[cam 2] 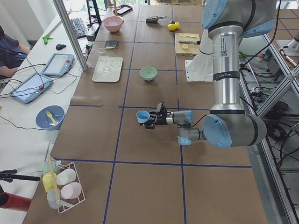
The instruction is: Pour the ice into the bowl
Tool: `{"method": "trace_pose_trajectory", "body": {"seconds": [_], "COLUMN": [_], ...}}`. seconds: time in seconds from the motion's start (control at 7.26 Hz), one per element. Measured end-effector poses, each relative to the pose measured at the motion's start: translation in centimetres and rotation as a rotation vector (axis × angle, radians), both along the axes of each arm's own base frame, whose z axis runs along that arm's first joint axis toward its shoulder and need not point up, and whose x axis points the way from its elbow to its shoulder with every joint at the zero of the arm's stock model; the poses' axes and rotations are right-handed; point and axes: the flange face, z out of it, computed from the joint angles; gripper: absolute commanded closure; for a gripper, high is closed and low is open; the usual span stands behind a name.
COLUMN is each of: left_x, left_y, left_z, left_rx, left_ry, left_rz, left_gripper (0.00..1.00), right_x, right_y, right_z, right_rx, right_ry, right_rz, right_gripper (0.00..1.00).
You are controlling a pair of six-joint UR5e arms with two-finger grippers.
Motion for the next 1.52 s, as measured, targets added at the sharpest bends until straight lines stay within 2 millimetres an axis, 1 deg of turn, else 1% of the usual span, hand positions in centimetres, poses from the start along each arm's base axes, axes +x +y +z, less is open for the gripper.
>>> {"method": "trace_pose_trajectory", "body": {"seconds": [0.28, 0.41, 0.69, 0.83, 0.96, 1.1, 1.24, 1.38, 1.52], "left_x": [-0.6, 0.3, 4.8, 7.5, 10.0, 11.9, 13.2, 14.0, 14.9], "left_y": [-2.1, -3.1, -5.9, -7.1, -8.1, -8.8, -9.3, -9.5, -9.4], "left_z": [-4.5, -7.1, -13.7, -16.6, -19.1, -21.1, -22.9, -24.4, -25.4], "left_rx": [0.126, 0.189, 0.311, 0.322, 0.314, 0.32, 0.351, 0.381, 0.401], "left_ry": [-0.172, -0.237, -0.372, -0.421, -0.471, -0.544, -0.628, -0.679, -0.701], "left_rz": [0.094, 0.115, 0.132, 0.141, 0.153, 0.167, 0.177, 0.181, 0.187], "left_gripper": [1.0, 1.0, 1.0, 1.0, 1.0, 1.0, 1.0, 1.0, 1.0], "right_x": [0.0, 0.0, 0.0, 0.0, 0.0, 0.0, 0.1, 0.1, 0.2], "right_y": [0.1, 0.1, 0.1, 0.2, 0.2, 0.2, 0.3, 0.3, 0.4], "right_z": [0.1, 0.2, 0.3, 0.3, 0.4, 0.5, 0.5, 0.6, 0.8], "right_rx": [-0.003, -0.004, -0.005, -0.006, -0.009, -0.014, -0.019, -0.024, -0.027], "right_ry": [0.001, 0.001, 0.003, 0.004, 0.004, 0.004, 0.004, 0.005, 0.005], "right_rz": [0.0, 0.0, 0.0, 0.0, 0.001, 0.005, 0.01, 0.014, 0.017], "right_gripper": [0.0, 0.0, 0.0, 0.0, 0.0, 0.0, 0.0, 0.0, 0.0]}}
